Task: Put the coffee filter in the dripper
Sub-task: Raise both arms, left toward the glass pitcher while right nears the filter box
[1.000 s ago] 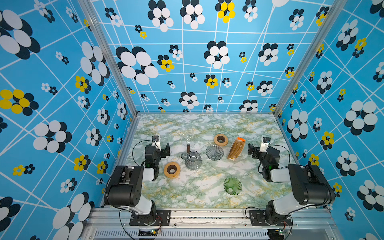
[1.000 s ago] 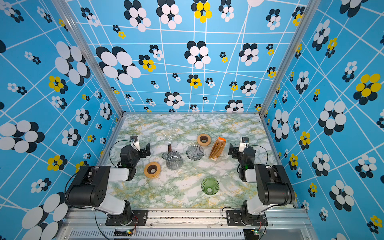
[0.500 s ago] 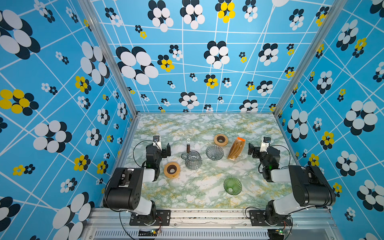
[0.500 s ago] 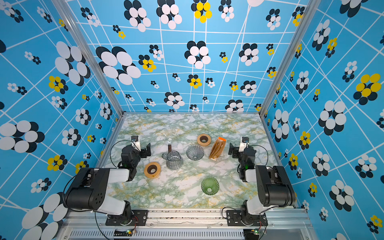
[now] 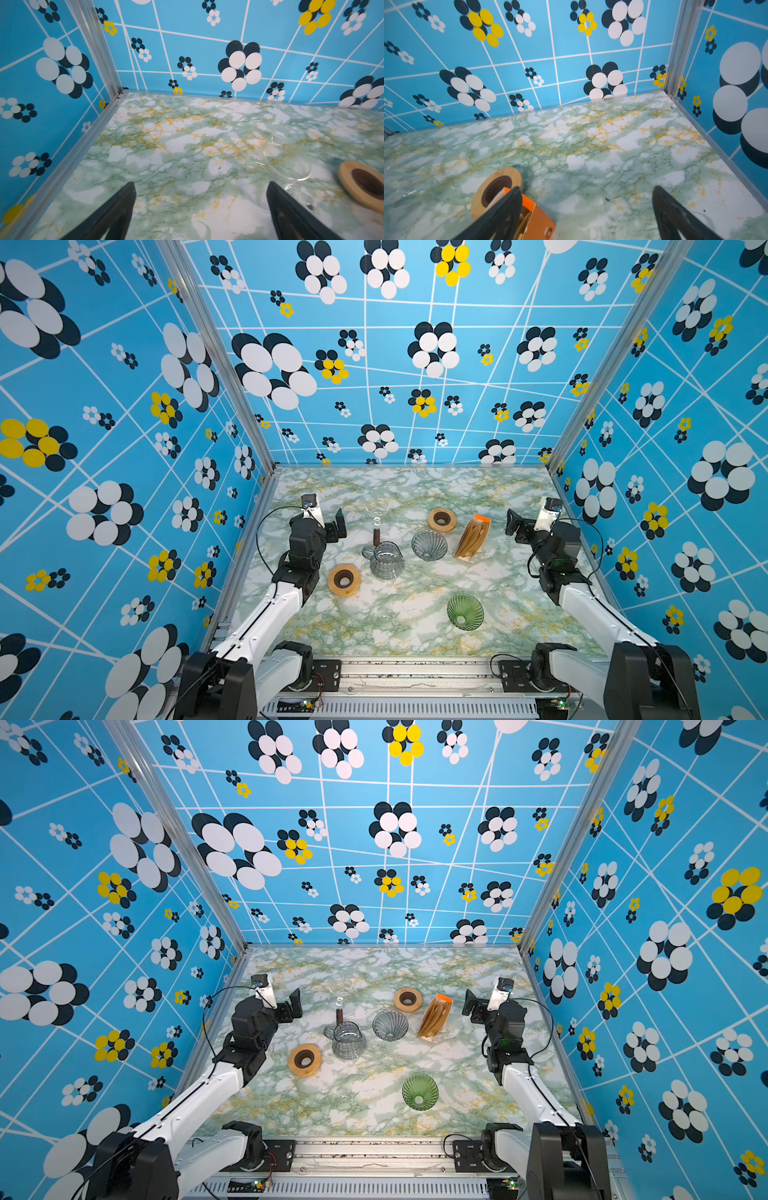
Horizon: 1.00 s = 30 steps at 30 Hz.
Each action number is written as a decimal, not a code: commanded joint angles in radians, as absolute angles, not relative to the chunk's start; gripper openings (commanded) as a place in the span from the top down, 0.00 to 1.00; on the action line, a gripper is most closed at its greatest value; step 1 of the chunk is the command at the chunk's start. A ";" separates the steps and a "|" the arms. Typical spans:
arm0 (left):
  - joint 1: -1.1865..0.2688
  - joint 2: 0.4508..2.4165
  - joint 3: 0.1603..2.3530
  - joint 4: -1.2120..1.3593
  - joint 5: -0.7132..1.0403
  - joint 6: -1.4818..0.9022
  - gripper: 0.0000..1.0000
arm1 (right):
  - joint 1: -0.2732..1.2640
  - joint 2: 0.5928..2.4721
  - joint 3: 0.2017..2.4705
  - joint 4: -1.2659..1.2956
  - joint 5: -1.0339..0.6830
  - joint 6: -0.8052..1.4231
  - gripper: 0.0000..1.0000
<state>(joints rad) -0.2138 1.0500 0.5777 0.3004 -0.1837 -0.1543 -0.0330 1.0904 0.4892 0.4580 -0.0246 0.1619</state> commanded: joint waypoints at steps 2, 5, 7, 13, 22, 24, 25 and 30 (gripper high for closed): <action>-0.309 1.015 0.679 0.007 -0.128 -0.301 0.01 | -0.011 1.009 0.534 0.151 -0.006 0.322 0.01; -0.363 1.033 0.756 -0.085 -0.048 -0.318 0.01 | -0.008 0.981 0.565 0.029 -0.013 0.388 0.01; -0.388 1.048 0.808 -0.150 0.000 -0.325 0.01 | -0.004 0.976 0.581 -0.027 -0.030 0.415 0.01; -0.403 1.108 0.948 -0.319 0.205 -0.362 0.01 | 0.024 0.939 0.613 -0.144 -0.072 0.432 0.01; -0.405 1.103 0.951 -0.430 0.248 -0.331 0.01 | 0.083 0.928 0.669 -0.311 -0.147 0.451 0.01; -0.403 1.099 0.944 -0.449 0.238 -0.323 0.01 | 0.105 0.929 0.671 -0.337 -0.158 0.460 0.01; -0.401 1.100 0.945 -0.457 0.236 -0.317 0.01 | 0.107 0.927 0.673 -0.351 -0.162 0.464 0.01; -0.373 1.135 0.942 -0.473 0.241 -0.288 0.01 | 0.181 0.907 0.679 -0.380 -0.249 0.476 0.00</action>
